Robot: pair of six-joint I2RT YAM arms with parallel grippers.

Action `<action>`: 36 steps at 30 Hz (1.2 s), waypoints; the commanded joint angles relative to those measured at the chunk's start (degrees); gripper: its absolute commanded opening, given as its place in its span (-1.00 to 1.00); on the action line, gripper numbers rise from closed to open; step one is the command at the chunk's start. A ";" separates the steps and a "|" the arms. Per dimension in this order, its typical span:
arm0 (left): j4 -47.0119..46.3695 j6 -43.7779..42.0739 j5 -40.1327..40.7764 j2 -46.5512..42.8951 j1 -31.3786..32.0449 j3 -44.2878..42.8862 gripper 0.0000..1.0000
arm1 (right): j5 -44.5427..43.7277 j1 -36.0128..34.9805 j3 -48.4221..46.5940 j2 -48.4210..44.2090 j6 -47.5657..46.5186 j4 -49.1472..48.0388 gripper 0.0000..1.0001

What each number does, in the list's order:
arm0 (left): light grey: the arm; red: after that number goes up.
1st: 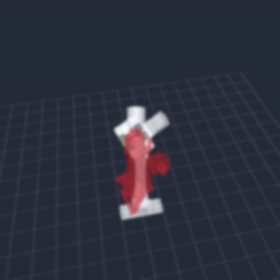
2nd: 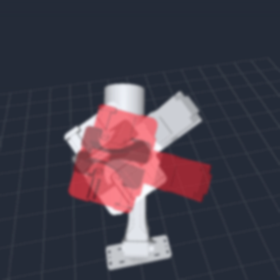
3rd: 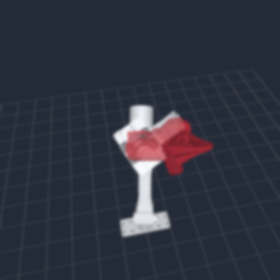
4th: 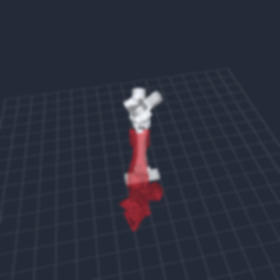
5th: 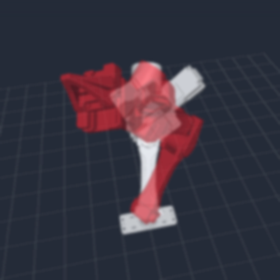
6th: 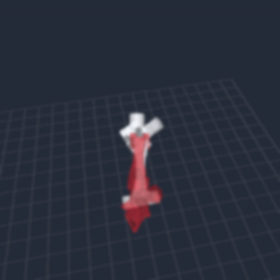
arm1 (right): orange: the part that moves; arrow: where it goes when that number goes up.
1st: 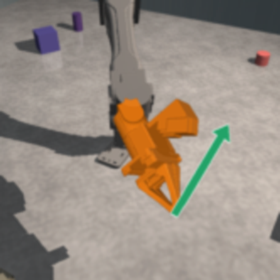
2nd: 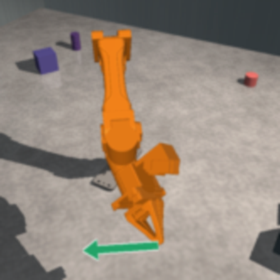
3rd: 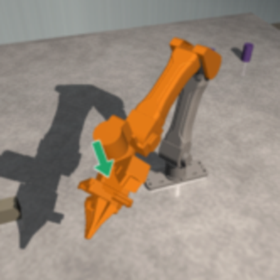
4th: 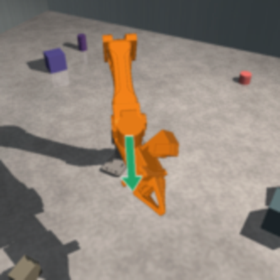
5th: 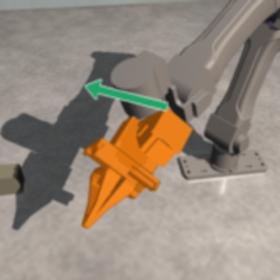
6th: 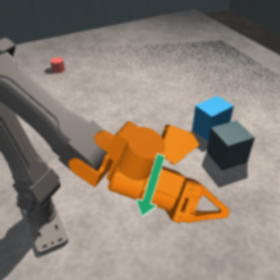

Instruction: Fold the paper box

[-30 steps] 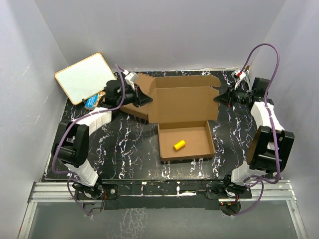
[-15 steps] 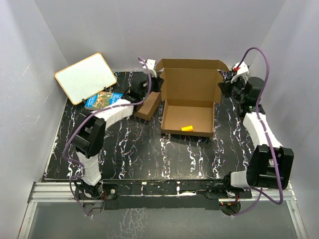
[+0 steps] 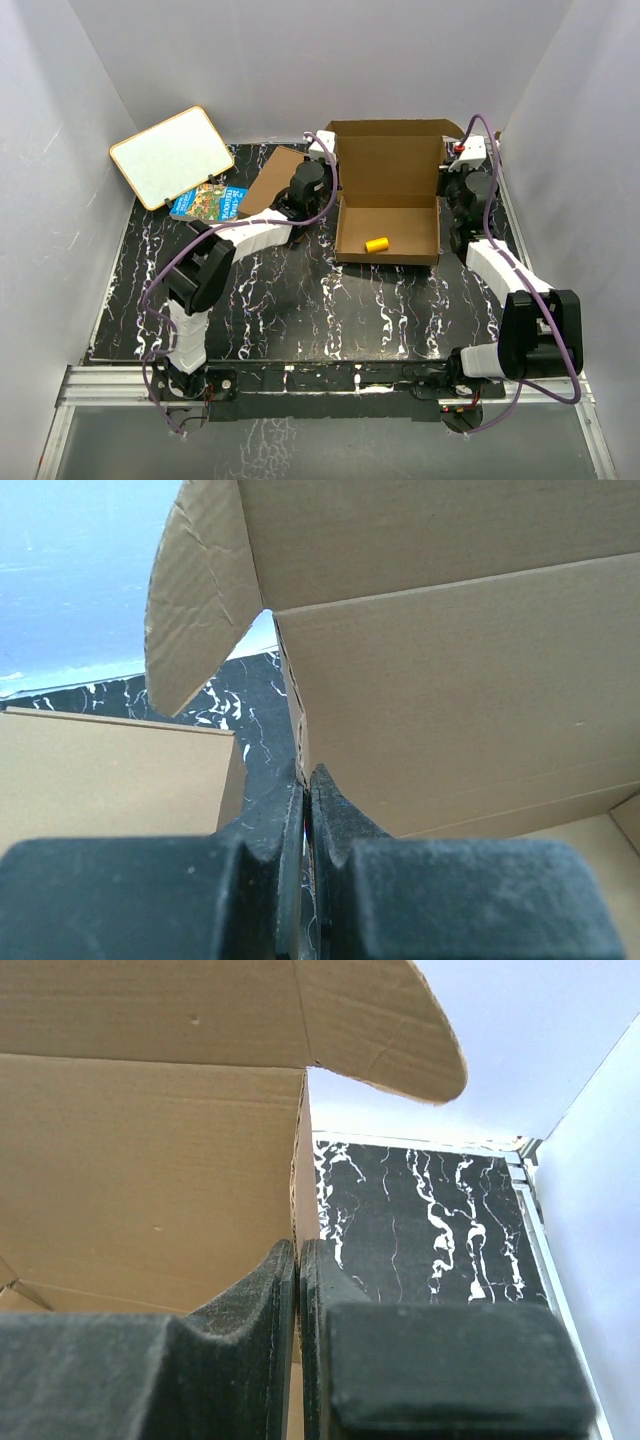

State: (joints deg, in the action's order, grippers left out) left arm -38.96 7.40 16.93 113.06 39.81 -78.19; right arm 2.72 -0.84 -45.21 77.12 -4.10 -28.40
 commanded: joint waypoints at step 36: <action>-9.54 3.64 10.21 -5.27 10.59 13.73 -1.00 | -6.07 -5.60 13.57 -9.03 8.74 0.19 -0.82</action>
State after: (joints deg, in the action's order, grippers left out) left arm -51.20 8.19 30.06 110.54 48.01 -66.92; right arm -9.30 -4.58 -32.75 70.17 2.66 -30.00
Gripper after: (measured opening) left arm 0.012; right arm 0.089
